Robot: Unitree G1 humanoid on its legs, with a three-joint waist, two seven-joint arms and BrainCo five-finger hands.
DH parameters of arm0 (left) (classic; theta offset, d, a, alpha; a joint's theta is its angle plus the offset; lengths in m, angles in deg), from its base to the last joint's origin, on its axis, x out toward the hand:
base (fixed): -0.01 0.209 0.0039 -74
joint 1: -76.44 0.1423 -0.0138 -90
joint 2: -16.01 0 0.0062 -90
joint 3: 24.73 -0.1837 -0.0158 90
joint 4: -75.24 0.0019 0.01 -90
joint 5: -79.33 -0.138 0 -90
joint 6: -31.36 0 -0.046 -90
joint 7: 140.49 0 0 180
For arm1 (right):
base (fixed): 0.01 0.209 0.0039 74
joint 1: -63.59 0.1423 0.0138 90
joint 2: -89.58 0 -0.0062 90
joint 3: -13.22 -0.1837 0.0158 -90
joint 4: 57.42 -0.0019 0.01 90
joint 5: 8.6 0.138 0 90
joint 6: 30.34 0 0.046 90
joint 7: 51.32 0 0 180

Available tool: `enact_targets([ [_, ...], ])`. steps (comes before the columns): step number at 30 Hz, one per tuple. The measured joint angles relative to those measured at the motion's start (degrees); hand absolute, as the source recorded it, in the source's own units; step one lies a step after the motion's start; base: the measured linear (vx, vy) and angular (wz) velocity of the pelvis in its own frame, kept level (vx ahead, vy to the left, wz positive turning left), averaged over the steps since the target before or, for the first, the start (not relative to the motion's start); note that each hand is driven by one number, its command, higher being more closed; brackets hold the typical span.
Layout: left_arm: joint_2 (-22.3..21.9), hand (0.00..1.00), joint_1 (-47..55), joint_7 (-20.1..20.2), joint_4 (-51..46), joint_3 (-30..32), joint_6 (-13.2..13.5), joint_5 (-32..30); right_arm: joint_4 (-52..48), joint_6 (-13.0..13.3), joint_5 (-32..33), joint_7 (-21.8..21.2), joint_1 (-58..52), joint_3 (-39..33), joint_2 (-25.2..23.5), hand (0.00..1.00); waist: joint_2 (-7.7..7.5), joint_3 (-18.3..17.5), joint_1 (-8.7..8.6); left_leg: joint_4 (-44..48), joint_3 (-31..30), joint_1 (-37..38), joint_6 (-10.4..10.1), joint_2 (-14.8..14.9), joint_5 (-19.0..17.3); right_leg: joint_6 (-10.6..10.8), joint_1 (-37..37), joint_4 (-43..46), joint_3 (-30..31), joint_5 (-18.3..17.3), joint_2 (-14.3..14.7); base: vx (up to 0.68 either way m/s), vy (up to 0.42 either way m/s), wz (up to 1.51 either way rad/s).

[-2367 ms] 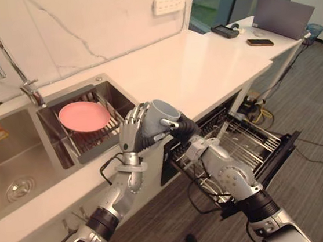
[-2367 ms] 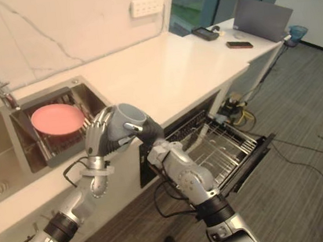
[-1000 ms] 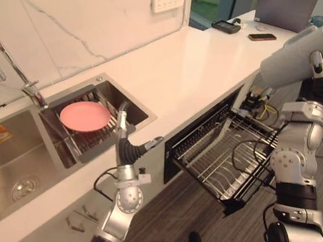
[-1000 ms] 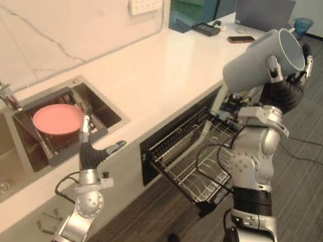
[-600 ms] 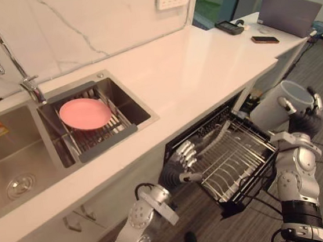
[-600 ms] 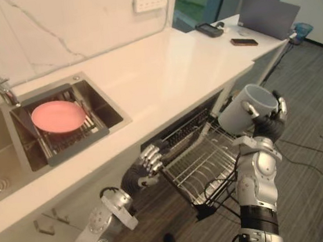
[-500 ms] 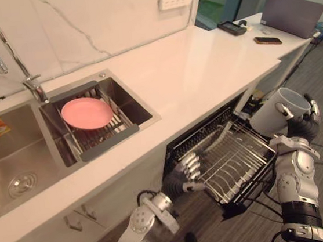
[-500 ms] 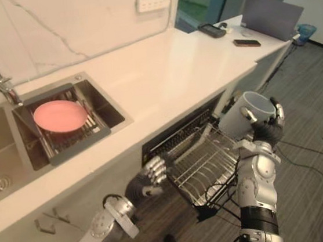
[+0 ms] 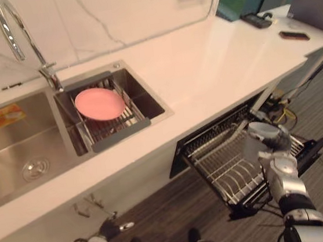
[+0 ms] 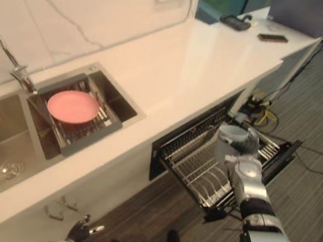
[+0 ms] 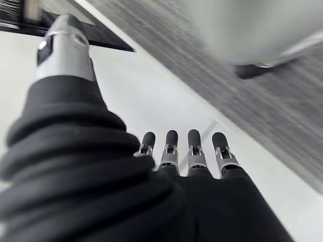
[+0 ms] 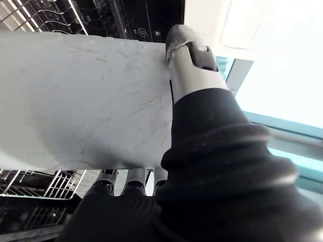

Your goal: Walk over to the sink, pick up the cup, carry it to the dishwasher, place the cup inside the dishwasher, then close the dishwasher door

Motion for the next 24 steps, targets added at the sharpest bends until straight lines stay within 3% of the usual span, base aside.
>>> enact_targets([
  [2, 0.2, 0.00, 1.1, -1.0, 2.1, 1.6, -1.6, 0.2, 0.9, -0.2, -1.2, 0.8, 2.1, 0.1, 0.9, 1.00, 0.04, 2.4, 0.66, 1.0, -0.1, -2.0, -0.2, 0.0, 0.2, 0.1, -2.0, 0.7, -0.2, -0.1, 0.0, -0.11, 0.017, 0.18],
  [5, -0.9, 0.00, 2.8, -2.9, 2.0, 4.3, -1.7, 3.5, 1.9, -1.2, -2.1, 1.2, 3.5, 0.4, 1.3, 1.00, 0.24, 5.2, 1.96, 2.1, -1.2, -5.0, -0.4, 0.1, 0.8, -0.5, -3.6, 1.1, -1.4, 0.6, 0.0, -0.07, 0.002, 0.26],
  [7, -2.1, 0.00, 2.7, -3.2, 1.8, 5.5, -1.2, 5.5, 3.0, -1.3, -3.0, 1.2, 4.8, 1.0, 1.2, 1.00, 0.50, 7.0, 3.10, 2.0, -1.5, -7.0, -0.6, 0.2, 1.3, -0.5, -4.7, 1.5, -2.5, 0.5, -0.1, -0.07, 0.000, 0.32],
  [14, -4.1, 0.00, 2.0, -5.5, 0.1, 7.0, 1.2, 9.9, 2.9, -2.3, -4.2, 1.2, 9.0, 1.1, 1.3, 1.00, 0.73, 12.9, 4.71, 0.7, -1.8, -12.5, -0.6, 0.6, 4.7, -0.1, -9.5, 2.4, -5.9, 1.0, -0.8, 0.00, 0.005, 0.27],
  [20, -4.3, 0.00, 1.9, -6.4, -0.3, 6.9, 2.6, 11.4, 3.4, -3.7, -4.3, 1.4, 14.1, 2.9, 4.7, 1.00, 1.71, 15.9, 4.62, -2.1, -2.5, -15.0, 0.0, -0.5, 6.9, 0.0, -12.8, 3.0, -6.7, 1.1, -1.6, 0.03, 0.019, 0.16],
  [24, -4.7, 0.00, 1.3, -7.1, -0.1, 6.8, 2.6, 12.0, 6.9, -6.7, -4.5, 1.6, 18.5, 3.3, 7.7, 1.00, 2.83, 17.1, 4.55, -6.0, -3.1, -15.1, 0.2, -0.7, 9.4, 0.0, -15.0, 4.0, -6.9, 1.1, -2.1, -0.01, 0.006, 0.10],
])
